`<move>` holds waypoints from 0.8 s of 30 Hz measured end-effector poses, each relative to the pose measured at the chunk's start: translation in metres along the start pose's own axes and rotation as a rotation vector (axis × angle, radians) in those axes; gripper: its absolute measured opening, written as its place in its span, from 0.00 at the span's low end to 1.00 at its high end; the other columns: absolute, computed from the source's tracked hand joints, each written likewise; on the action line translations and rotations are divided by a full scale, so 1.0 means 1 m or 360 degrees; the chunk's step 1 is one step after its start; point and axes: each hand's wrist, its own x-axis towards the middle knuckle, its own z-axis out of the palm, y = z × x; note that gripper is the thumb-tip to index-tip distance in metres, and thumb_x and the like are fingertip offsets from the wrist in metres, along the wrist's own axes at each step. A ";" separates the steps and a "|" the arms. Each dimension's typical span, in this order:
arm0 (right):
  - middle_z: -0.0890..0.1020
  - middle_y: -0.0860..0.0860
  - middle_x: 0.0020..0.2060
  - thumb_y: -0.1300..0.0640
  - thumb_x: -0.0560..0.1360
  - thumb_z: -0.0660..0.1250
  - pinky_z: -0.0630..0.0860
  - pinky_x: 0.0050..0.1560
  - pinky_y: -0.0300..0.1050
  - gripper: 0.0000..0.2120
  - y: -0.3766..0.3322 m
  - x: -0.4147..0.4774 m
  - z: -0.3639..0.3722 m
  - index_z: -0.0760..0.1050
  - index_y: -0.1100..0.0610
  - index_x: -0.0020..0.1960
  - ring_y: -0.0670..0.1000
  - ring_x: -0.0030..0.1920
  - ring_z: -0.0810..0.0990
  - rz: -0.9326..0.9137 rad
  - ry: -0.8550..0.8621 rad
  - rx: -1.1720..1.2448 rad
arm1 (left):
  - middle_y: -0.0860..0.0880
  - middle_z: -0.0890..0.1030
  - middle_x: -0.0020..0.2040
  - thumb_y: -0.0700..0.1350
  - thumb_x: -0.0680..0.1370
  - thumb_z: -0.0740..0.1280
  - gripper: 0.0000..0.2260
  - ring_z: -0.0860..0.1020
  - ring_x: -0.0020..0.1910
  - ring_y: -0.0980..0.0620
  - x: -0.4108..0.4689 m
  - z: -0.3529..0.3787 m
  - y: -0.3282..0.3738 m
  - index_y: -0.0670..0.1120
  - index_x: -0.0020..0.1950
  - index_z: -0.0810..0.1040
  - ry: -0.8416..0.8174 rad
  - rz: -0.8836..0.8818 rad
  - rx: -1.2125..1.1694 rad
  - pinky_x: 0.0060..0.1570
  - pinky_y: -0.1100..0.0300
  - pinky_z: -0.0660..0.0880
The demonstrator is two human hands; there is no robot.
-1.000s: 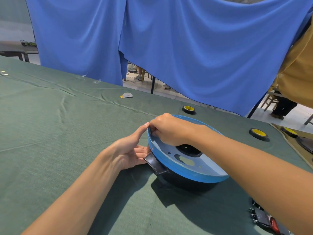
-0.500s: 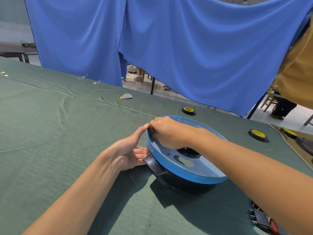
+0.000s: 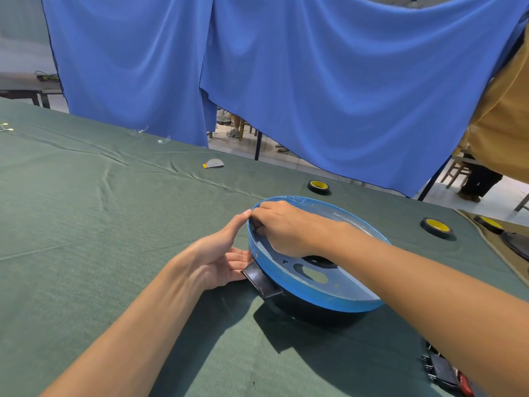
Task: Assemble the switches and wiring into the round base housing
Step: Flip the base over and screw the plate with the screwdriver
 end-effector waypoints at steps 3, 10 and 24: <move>0.76 0.49 0.41 0.59 0.80 0.60 0.74 0.44 0.47 0.08 -0.004 -0.001 -0.004 0.71 0.52 0.43 0.50 0.43 0.74 0.0011 0.0060 0.0002 | 0.41 0.80 0.34 0.62 0.60 0.76 0.26 0.77 0.27 0.48 -0.001 0.000 0.000 0.37 0.30 0.82 -0.0023 -0.0009 0.0001 0.29 0.60 0.79; 0.76 0.53 0.36 0.62 0.76 0.64 0.78 0.35 0.49 0.07 -0.011 0.006 -0.007 0.74 0.56 0.39 0.53 0.36 0.77 0.0188 0.0090 0.0000 | 0.39 0.79 0.40 0.63 0.64 0.74 0.30 0.78 0.32 0.47 -0.001 0.000 0.000 0.35 0.43 0.78 -0.0009 -0.0023 -0.0016 0.35 0.56 0.80; 0.83 0.56 0.40 0.62 0.75 0.65 0.79 0.45 0.56 0.07 -0.007 0.008 -0.013 0.82 0.59 0.45 0.56 0.43 0.80 0.0184 0.0018 0.0078 | 0.40 0.77 0.39 0.62 0.60 0.76 0.31 0.76 0.34 0.47 0.000 0.000 0.000 0.36 0.43 0.77 -0.0004 -0.0033 -0.0051 0.34 0.56 0.79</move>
